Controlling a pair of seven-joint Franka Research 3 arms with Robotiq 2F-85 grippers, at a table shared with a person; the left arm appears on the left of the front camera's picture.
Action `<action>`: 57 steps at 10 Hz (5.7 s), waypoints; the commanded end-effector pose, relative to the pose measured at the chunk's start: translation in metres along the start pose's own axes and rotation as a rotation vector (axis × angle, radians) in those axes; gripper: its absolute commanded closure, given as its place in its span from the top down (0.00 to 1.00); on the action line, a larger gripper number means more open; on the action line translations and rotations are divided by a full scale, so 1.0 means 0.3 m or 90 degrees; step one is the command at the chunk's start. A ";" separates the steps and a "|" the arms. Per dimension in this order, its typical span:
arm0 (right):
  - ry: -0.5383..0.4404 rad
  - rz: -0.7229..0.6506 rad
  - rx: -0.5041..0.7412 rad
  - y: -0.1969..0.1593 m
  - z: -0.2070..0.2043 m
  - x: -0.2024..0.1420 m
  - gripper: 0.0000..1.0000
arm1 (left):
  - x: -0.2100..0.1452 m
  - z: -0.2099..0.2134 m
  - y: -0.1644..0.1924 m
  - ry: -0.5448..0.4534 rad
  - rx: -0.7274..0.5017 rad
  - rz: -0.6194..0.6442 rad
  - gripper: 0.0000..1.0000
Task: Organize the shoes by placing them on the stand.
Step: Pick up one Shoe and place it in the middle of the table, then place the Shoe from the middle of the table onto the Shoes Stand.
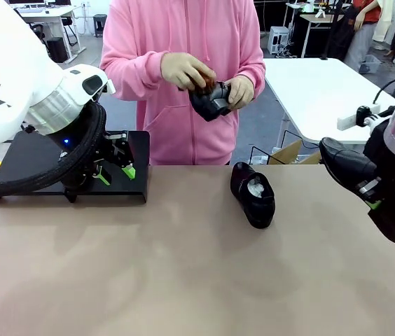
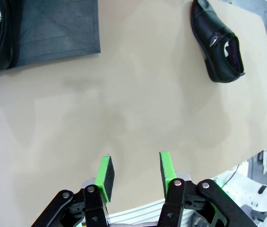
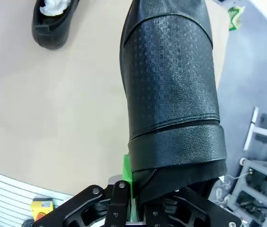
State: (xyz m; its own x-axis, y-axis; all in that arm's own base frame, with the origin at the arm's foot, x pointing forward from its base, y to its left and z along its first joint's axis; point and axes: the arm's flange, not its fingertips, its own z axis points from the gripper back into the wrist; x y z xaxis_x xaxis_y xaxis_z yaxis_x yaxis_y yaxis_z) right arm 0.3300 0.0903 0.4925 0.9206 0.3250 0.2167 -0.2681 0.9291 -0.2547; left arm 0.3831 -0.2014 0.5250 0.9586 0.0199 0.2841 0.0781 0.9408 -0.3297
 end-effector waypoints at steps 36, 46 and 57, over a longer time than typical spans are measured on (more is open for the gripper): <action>0.003 -0.249 0.267 0.538 -0.089 0.040 1.00 | -0.154 -0.127 -0.260 -0.014 -0.005 0.002 0.53; 0.033 -0.562 0.178 -0.079 -0.181 0.049 1.00 | -0.371 -0.487 -0.489 0.110 0.051 0.237 0.53; 0.033 -0.562 0.178 -0.079 -0.181 0.049 1.00 | -0.371 -0.696 -0.454 0.206 0.101 0.240 0.00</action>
State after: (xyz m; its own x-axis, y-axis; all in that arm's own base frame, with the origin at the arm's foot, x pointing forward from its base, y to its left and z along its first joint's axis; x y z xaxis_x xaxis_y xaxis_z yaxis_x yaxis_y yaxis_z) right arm 0.3642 0.0649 0.4500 0.8279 -0.5321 0.1773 0.4976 0.8427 0.2054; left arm 0.3179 -0.4007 0.3489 0.9458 0.2967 -0.1322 -0.3200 0.9209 -0.2227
